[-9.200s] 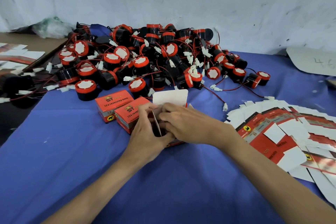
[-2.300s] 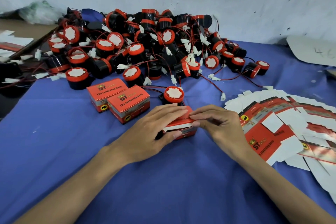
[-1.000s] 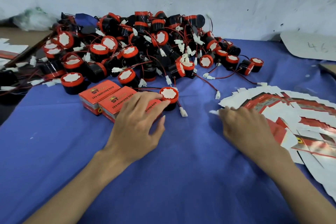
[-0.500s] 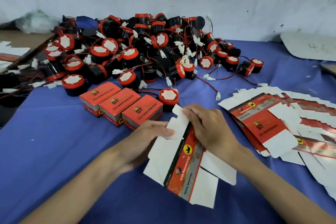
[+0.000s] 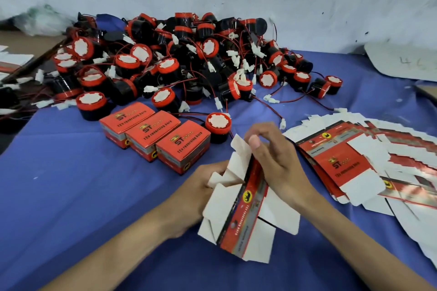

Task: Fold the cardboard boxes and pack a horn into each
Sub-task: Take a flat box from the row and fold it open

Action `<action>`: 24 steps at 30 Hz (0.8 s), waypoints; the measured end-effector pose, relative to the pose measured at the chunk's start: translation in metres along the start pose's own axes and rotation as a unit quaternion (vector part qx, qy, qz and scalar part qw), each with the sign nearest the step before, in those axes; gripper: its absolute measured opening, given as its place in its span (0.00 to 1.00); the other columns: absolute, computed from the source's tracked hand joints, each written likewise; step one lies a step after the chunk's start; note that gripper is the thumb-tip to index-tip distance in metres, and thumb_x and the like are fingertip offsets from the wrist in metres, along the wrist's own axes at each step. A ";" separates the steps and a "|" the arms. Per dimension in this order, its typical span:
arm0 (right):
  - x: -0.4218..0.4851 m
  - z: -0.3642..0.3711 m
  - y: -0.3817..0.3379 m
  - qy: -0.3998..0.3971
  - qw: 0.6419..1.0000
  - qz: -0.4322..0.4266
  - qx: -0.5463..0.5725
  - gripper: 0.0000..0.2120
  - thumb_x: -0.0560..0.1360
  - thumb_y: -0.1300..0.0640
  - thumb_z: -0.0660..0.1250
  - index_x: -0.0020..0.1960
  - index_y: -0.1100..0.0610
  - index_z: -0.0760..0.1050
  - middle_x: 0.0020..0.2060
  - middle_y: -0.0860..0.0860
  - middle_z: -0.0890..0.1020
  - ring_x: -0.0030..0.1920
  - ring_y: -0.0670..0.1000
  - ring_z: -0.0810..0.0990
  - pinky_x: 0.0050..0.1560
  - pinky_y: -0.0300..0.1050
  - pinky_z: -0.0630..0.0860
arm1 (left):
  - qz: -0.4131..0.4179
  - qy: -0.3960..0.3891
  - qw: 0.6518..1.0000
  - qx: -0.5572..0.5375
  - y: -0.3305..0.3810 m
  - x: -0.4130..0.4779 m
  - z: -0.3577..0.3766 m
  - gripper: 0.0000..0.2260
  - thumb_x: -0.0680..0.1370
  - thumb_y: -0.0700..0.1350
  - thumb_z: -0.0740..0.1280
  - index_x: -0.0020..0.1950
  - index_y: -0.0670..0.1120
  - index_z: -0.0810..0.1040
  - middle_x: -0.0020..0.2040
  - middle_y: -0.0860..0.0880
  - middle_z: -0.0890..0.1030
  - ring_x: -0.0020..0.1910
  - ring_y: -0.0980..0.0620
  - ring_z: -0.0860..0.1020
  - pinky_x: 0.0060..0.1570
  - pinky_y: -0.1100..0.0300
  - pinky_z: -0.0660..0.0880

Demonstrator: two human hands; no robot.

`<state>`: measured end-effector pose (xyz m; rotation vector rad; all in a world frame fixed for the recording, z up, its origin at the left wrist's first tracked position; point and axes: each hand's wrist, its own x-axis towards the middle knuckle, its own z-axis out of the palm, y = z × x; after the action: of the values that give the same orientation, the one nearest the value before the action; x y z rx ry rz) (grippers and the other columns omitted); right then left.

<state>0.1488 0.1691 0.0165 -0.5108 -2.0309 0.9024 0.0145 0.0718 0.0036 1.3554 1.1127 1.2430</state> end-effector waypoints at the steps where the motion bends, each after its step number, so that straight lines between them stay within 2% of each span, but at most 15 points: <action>1: -0.002 0.000 -0.001 -0.042 0.999 -0.010 -0.005 0.08 0.77 0.46 0.56 0.46 0.48 0.70 0.42 0.44 0.76 0.41 0.46 0.76 0.42 0.37 0.71 | 0.011 0.004 1.000 0.017 0.001 0.001 -0.004 0.08 0.74 0.49 0.67 0.47 0.61 0.83 0.40 0.62 0.82 0.39 0.66 0.78 0.40 0.71 0.73; 3: -0.003 -0.001 -0.002 -0.130 0.991 0.017 -0.030 0.11 0.74 0.41 0.59 0.49 0.48 0.70 0.46 0.47 0.77 0.45 0.49 0.76 0.45 0.41 0.72 | 0.013 -0.001 0.999 0.030 0.007 0.001 -0.012 0.06 0.75 0.51 0.67 0.49 0.58 0.82 0.42 0.59 0.83 0.41 0.63 0.79 0.40 0.69 0.75; 4: -0.002 -0.002 -0.004 -0.165 0.984 0.047 -0.044 0.14 0.71 0.38 0.61 0.49 0.46 0.68 0.46 0.45 0.77 0.46 0.48 0.77 0.46 0.42 0.73 | 0.007 -0.006 1.000 0.028 0.008 0.000 -0.016 0.06 0.76 0.50 0.66 0.51 0.57 0.81 0.44 0.57 0.83 0.43 0.60 0.81 0.41 0.68 0.76; 7: 0.000 -0.003 -0.007 -0.204 0.973 0.094 -0.050 0.21 0.59 0.34 0.71 0.43 0.41 0.64 0.40 0.37 0.75 0.40 0.42 0.75 0.40 0.35 0.71 | -0.013 -0.005 0.999 0.029 0.011 -0.001 -0.023 0.10 0.76 0.45 0.68 0.56 0.51 0.81 0.50 0.47 0.84 0.48 0.50 0.82 0.45 0.59 0.79; 9: -0.001 -0.003 -0.009 -0.185 0.979 0.048 -0.067 0.23 0.56 0.39 0.76 0.41 0.40 0.64 0.40 0.37 0.73 0.40 0.42 0.72 0.39 0.32 0.68 | -0.033 0.025 0.999 0.020 0.012 0.001 -0.025 0.14 0.71 0.41 0.67 0.55 0.48 0.83 0.48 0.45 0.84 0.44 0.51 0.81 0.41 0.60 0.77; 10: -0.002 -0.002 -0.009 -0.173 0.982 0.027 -0.066 0.23 0.56 0.41 0.77 0.42 0.39 0.66 0.45 0.37 0.73 0.43 0.42 0.73 0.41 0.31 0.68 | -0.049 0.048 0.998 0.008 0.012 0.002 -0.027 0.15 0.69 0.41 0.66 0.53 0.48 0.83 0.47 0.45 0.84 0.43 0.52 0.81 0.40 0.62 0.76; 12: -0.004 0.000 -0.009 -0.137 0.990 0.031 -0.026 0.24 0.57 0.42 0.76 0.49 0.48 0.73 0.55 0.41 0.72 0.51 0.43 0.75 0.48 0.37 0.73 | -0.068 0.102 0.992 -0.034 0.012 0.004 -0.031 0.15 0.66 0.43 0.64 0.49 0.50 0.84 0.48 0.46 0.85 0.47 0.50 0.81 0.43 0.60 0.76; 13: -0.005 0.001 -0.009 -0.115 0.992 0.051 0.016 0.27 0.59 0.44 0.76 0.53 0.54 0.74 0.55 0.44 0.72 0.51 0.45 0.76 0.49 0.43 0.76 | -0.060 0.116 0.989 -0.074 0.012 0.002 -0.033 0.16 0.67 0.46 0.63 0.50 0.51 0.84 0.51 0.47 0.84 0.50 0.48 0.81 0.48 0.56 0.76; 15: -0.005 0.001 -0.011 -0.072 0.987 0.091 0.112 0.25 0.62 0.47 0.75 0.57 0.51 0.74 0.51 0.50 0.77 0.50 0.52 0.78 0.47 0.52 0.78 | -0.008 0.129 0.982 -0.137 0.017 0.006 -0.031 0.17 0.74 0.54 0.58 0.57 0.54 0.81 0.58 0.48 0.82 0.58 0.47 0.79 0.54 0.51 0.77; 17: -0.004 0.000 -0.011 -0.045 0.977 0.114 0.173 0.20 0.65 0.49 0.73 0.57 0.45 0.76 0.50 0.48 0.81 0.52 0.52 0.80 0.47 0.49 0.80 | 0.049 0.164 0.979 -0.111 0.019 0.006 -0.023 0.15 0.80 0.56 0.55 0.59 0.54 0.78 0.58 0.50 0.81 0.64 0.46 0.76 0.56 0.60 0.76; 18: -0.005 0.001 -0.010 -0.039 0.975 0.116 0.185 0.20 0.66 0.50 0.72 0.58 0.46 0.76 0.52 0.45 0.82 0.53 0.50 0.80 0.48 0.46 0.79 | 0.070 0.189 0.978 -0.053 0.018 0.006 -0.019 0.11 0.80 0.57 0.59 0.57 0.56 0.77 0.56 0.51 0.80 0.64 0.47 0.75 0.55 0.65 0.75; 20: -0.009 0.007 -0.010 -0.033 0.974 0.108 0.196 0.19 0.68 0.50 0.71 0.58 0.49 0.75 0.53 0.38 0.80 0.51 0.43 0.79 0.46 0.39 0.76 | 0.120 0.187 0.974 0.048 0.013 0.002 -0.010 0.15 0.72 0.59 0.68 0.58 0.63 0.73 0.58 0.54 0.76 0.60 0.55 0.76 0.51 0.67 0.75; 21: -0.013 0.012 -0.011 -0.031 0.973 0.099 0.204 0.17 0.68 0.50 0.71 0.56 0.46 0.75 0.53 0.37 0.79 0.51 0.42 0.79 0.46 0.38 0.76 | 0.142 0.190 0.970 0.061 0.011 0.000 -0.007 0.17 0.70 0.57 0.69 0.57 0.62 0.70 0.56 0.59 0.76 0.55 0.58 0.77 0.47 0.68 0.75; 23: -0.020 0.022 -0.013 -0.016 0.973 0.087 0.214 0.17 0.69 0.50 0.71 0.56 0.43 0.73 0.53 0.45 0.80 0.53 0.46 0.79 0.48 0.42 0.77 | 0.175 0.224 0.957 0.052 0.006 -0.004 -0.007 0.16 0.70 0.52 0.69 0.54 0.62 0.67 0.50 0.64 0.75 0.48 0.61 0.77 0.42 0.69 0.75; 24: -0.022 0.026 -0.013 0.000 0.973 0.082 0.216 0.19 0.69 0.51 0.71 0.57 0.47 0.71 0.51 0.51 0.79 0.51 0.47 0.79 0.47 0.42 0.77 | 0.191 0.248 0.949 0.043 0.008 -0.003 -0.007 0.16 0.70 0.51 0.69 0.51 0.63 0.66 0.49 0.64 0.74 0.47 0.61 0.77 0.42 0.67 0.75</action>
<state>0.1395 0.1358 0.0037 -0.4355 -1.7371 1.4001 0.0079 0.0682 0.0113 1.4042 1.2905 1.9146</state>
